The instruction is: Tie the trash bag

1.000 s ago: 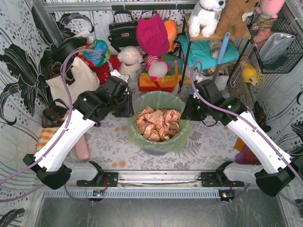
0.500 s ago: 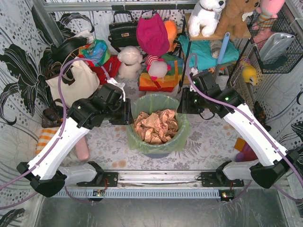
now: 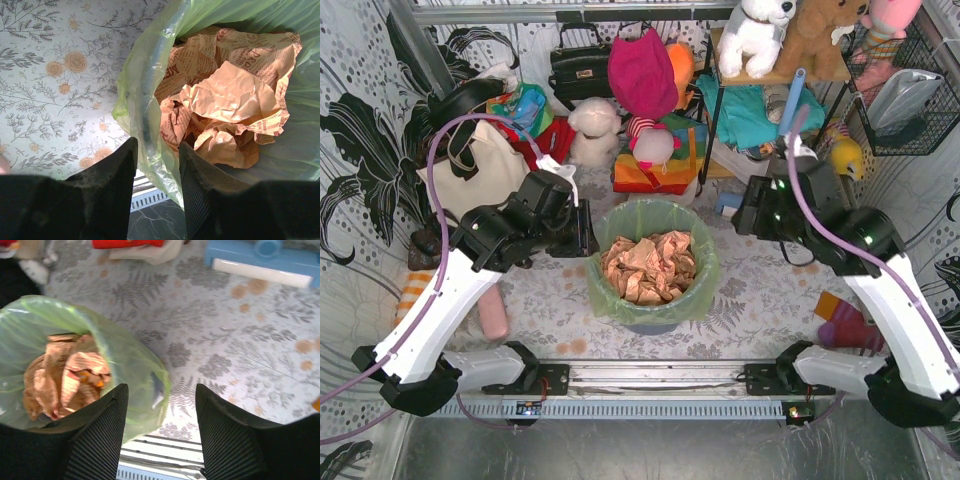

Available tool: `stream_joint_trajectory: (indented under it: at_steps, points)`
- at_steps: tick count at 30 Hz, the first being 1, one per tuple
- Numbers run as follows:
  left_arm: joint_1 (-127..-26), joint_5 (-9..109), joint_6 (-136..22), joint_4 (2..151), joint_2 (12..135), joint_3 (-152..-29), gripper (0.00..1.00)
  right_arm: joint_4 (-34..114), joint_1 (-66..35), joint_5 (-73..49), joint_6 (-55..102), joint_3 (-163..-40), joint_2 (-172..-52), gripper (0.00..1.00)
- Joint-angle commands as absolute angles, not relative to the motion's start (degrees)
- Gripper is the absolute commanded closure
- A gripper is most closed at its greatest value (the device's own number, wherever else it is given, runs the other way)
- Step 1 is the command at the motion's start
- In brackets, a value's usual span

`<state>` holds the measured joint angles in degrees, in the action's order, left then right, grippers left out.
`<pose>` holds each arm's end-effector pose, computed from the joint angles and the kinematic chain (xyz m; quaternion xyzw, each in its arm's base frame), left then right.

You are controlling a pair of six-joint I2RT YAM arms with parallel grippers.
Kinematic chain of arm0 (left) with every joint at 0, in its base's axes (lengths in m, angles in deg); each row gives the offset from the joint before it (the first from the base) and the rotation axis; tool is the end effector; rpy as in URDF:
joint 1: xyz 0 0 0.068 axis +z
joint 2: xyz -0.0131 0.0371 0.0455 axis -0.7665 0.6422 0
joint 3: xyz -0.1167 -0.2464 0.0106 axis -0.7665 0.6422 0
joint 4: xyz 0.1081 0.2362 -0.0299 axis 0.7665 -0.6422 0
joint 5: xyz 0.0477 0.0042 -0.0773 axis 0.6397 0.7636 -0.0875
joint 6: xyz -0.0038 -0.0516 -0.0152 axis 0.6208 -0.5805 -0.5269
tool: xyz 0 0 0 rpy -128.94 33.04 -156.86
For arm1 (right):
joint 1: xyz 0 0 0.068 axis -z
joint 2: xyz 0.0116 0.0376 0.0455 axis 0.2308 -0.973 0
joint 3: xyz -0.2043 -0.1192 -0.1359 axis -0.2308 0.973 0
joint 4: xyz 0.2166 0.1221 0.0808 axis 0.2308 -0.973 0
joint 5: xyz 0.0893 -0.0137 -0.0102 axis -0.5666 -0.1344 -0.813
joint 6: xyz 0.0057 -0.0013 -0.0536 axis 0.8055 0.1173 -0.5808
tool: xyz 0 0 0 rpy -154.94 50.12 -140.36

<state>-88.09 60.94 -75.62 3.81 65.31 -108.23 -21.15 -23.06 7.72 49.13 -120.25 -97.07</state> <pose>0.1556 -0.1195 0.4245 0.0582 0.9324 -0.1792 0.3083 0.1584 0.1077 0.4629 0.0195 0.8777 0.1914 0.4389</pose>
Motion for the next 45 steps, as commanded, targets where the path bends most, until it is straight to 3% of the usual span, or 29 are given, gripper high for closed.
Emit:
stream_joint_trajectory:
  at_steps: [1, 10, 20, 41, 45]
  points:
    - [-88.09, 62.5, -75.61, 3.66, 64.52, -108.38, 0.55, -26.51, -23.05, 17.41, 52.99, -113.04, -91.39, 0.44]
    - [-88.1, 61.17, -75.7, 3.9, 64.05, -105.88, 0.74, -7.43, -22.51, 1.48, 56.88, -83.94, -82.24, 0.44]
    - [-88.07, 59.69, -75.79, 3.62, 63.86, -105.58, 0.77, 16.46, -17.06, -20.25, 64.07, -61.62, -76.7, 0.44]
    - [-88.11, 58.44, -76.59, 4.41, 62.99, -103.8, 0.77, 33.43, -16.43, -26.66, 66.95, -49.45, -89.19, 0.55]
    - [-88.06, 59.87, -76.87, 3.88, 62.52, -104.05, 0.73, 33.96, -16.11, -26.63, 67.17, -48.72, -89.45, 0.67]
